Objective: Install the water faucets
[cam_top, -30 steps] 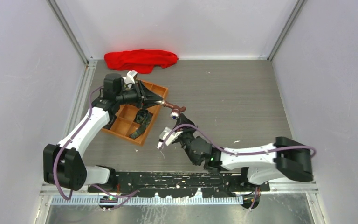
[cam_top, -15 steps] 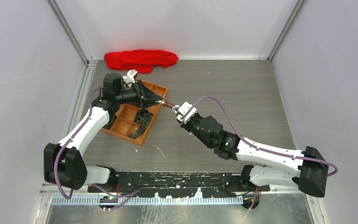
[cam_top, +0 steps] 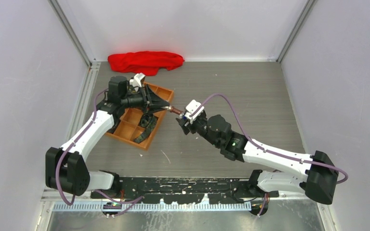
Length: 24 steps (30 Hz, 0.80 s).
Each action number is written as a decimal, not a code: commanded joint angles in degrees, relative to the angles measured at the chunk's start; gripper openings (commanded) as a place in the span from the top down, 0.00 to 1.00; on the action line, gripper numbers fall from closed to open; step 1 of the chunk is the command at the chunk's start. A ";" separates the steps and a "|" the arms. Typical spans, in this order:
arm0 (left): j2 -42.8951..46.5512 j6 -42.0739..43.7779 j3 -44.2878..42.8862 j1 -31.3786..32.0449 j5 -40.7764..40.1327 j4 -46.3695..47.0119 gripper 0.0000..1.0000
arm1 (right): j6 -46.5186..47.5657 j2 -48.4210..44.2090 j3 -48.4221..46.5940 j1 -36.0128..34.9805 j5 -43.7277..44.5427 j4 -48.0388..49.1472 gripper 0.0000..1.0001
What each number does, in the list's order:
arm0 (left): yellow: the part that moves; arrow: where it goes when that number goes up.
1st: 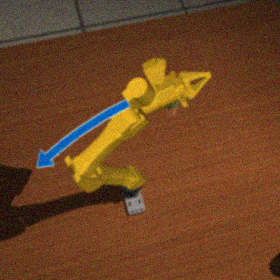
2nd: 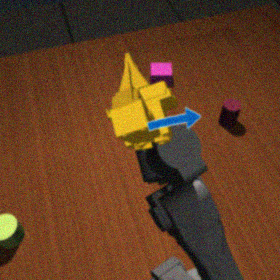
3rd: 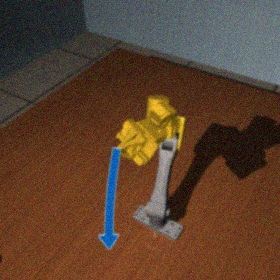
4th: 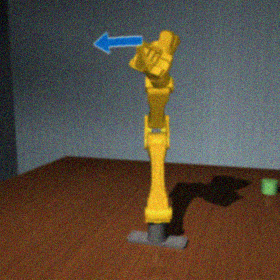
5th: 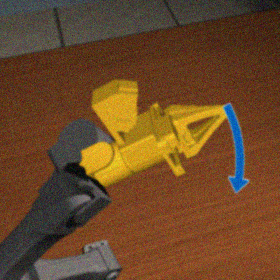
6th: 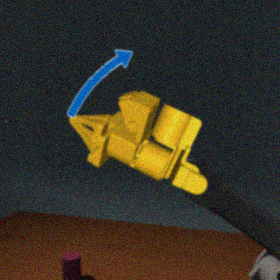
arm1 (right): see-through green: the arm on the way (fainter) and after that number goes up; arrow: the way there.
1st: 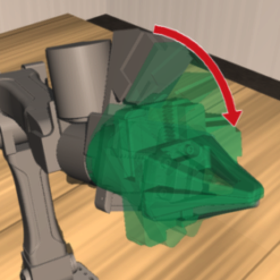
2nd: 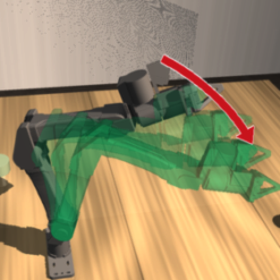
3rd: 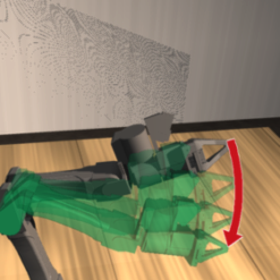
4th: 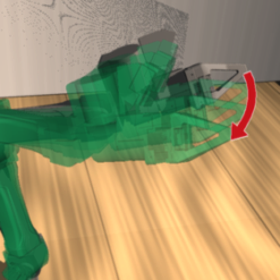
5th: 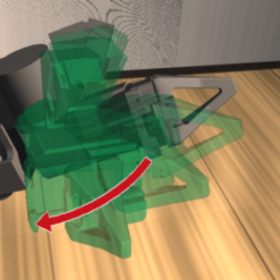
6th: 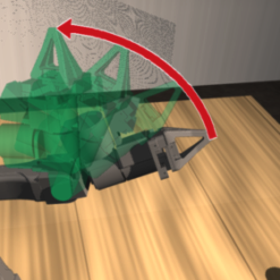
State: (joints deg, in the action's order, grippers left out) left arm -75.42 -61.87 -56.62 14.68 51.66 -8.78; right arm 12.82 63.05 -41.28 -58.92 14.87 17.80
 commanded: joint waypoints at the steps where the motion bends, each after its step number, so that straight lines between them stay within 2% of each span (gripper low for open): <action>1: 0.96 0.77 -0.75 0.11 2.87 0.92 1.00 | -3.80 1.41 -2.97 3.16 -1.95 4.62 0.37; 7: 1.11 1.11 -1.17 0.18 3.37 0.79 1.00 | -10.73 2.66 -2.24 7.74 -11.24 5.97 0.39; 11: 1.32 1.60 -1.13 0.19 3.45 0.30 1.00 | -17.34 2.44 -1.95 10.63 -17.71 7.08 0.60; 13: 1.37 2.04 -1.12 0.18 3.53 0.17 1.00 | -20.66 1.98 -1.56 12.28 -21.19 8.23 0.65; 16: 1.08 2.48 -1.19 0.23 4.15 0.07 1.00 | -25.55 1.70 -1.56 14.30 -25.85 9.08 0.68; 20: 0.56 3.69 -1.58 0.18 5.11 -0.20 1.00 | -33.60 3.19 -4.98 18.40 -34.17 4.22 0.70; 24: -0.05 8.11 -2.77 0.18 5.30 -4.57 1.00 | -47.36 10.55 -12.30 25.14 -50.28 -4.21 0.72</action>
State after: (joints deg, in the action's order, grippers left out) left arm -75.42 -58.50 -56.77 14.68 54.13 -10.92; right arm -18.90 68.53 -45.65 -38.61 -17.96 17.08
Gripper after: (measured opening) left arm 0.296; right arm 0.499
